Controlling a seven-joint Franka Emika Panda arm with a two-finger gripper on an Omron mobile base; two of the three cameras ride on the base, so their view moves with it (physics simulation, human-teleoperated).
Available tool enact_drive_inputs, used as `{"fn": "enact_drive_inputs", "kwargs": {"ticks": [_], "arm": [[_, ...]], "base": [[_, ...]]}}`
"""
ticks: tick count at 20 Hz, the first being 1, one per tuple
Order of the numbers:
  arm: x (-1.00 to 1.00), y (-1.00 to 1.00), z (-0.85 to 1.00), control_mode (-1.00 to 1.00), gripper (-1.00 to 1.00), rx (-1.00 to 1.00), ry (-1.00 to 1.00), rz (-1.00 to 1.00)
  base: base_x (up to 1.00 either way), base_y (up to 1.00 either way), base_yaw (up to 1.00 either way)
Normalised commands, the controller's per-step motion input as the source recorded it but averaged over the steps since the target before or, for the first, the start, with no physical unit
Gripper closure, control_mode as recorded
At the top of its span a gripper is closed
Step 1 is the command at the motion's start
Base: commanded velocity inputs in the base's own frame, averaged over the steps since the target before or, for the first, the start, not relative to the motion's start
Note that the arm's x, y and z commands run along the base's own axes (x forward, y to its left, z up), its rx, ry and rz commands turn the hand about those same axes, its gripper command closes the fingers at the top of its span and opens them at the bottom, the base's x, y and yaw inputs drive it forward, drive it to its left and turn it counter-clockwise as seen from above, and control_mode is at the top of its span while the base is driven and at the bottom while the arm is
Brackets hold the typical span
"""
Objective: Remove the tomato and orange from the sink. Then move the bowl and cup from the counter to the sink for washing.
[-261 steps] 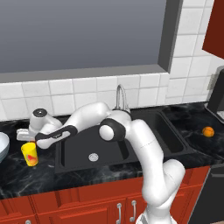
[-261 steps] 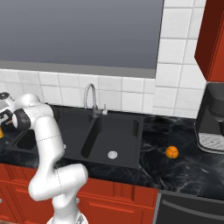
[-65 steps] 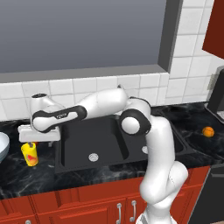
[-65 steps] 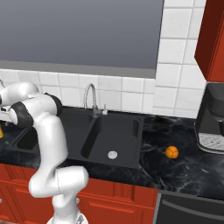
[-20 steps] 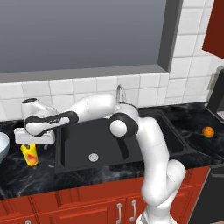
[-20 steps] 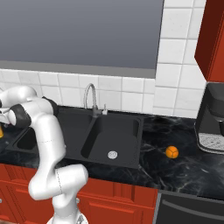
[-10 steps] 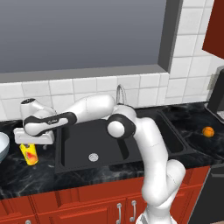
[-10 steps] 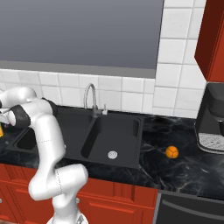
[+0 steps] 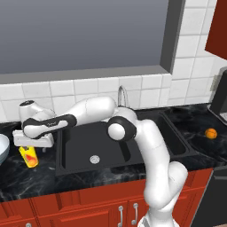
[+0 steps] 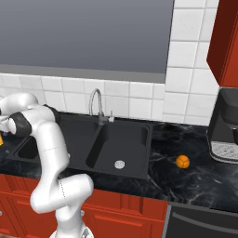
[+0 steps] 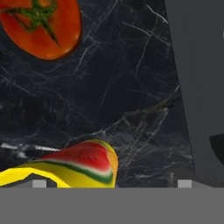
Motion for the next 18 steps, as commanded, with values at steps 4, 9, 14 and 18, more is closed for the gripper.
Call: {"fn": "enact_drive_inputs", "kwargs": {"ticks": [4,9,14,18], "arm": [[-0.10,0.02,-0.07,-1.00,1.00,0.00,0.00,-0.04],[-0.12,-0.01,-0.11,-1.00,1.00,0.00,0.00,-0.06],[-0.13,-0.03,-0.12,-1.00,1.00,0.00,0.00,-0.10],[-0.13,-0.07,-0.09,-1.00,1.00,0.00,0.00,-0.07]], "base": [[0.00,0.00,0.00],[0.00,0.00,0.00],[0.00,0.00,0.00],[0.00,0.00,0.00]]}}
